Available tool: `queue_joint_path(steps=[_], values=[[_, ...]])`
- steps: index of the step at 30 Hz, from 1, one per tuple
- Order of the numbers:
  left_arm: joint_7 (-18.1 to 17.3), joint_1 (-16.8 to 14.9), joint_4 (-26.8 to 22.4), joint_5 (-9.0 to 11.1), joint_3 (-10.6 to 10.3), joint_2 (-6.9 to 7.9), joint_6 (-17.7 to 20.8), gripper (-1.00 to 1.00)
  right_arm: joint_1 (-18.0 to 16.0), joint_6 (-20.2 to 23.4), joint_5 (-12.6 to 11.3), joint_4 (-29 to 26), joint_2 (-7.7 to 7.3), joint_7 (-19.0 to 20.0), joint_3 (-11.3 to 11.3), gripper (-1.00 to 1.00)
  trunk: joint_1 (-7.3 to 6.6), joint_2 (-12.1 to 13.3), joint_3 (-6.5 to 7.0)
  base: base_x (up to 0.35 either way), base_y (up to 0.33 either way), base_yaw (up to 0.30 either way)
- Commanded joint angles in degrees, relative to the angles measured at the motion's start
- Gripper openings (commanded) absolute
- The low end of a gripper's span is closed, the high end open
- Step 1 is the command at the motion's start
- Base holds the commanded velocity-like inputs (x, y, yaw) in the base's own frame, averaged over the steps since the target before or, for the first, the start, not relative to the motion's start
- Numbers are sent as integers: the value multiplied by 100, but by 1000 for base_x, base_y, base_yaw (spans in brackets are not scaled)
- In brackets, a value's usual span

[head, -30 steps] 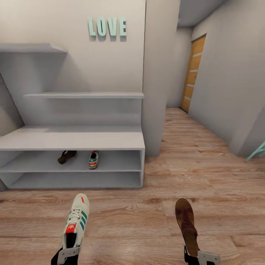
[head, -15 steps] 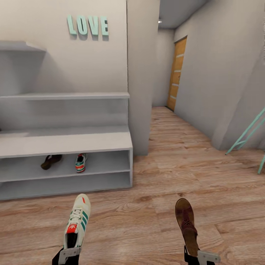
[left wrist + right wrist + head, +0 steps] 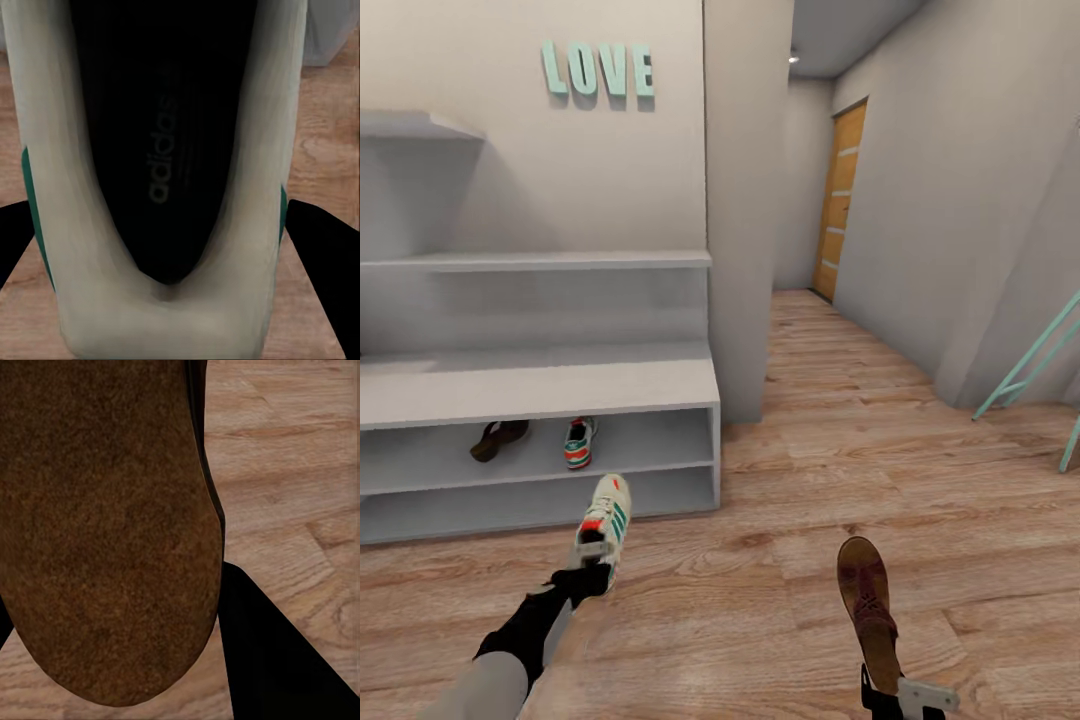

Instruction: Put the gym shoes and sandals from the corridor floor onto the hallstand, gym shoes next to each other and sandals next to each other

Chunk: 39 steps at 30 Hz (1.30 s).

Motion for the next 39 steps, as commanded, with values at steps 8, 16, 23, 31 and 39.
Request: queue_joint_path(steps=[8,16,23,31,39], values=[[-21,-1071,23,-285,50,31,1553,-100,-4,274,-220,-56,-474,-46,-313,-100,-1,-2,-6,0,0,0],[-27,-1353,-31,-282,44,56,2059,-100,-4,1111,-701,-752,-591,-10,-820,-100,-1,-2,-6,0,0,0],[-29,-1316,-329,-279,36,75,2164,-100,-4,1201,-719,-839,-541,0,-826,-100,-1,-2,-7,0,0,0],[-36,-1305,-761,-282,25,69,2222,-100,-4,1211,-727,-844,-532,7,-833,-100,153,-283,-167,0,0,0],[-27,-1317,-795,-279,21,58,2217,-100,-4,1212,-725,-844,-540,7,-834,-100,329,-604,-380,0,0,0]])
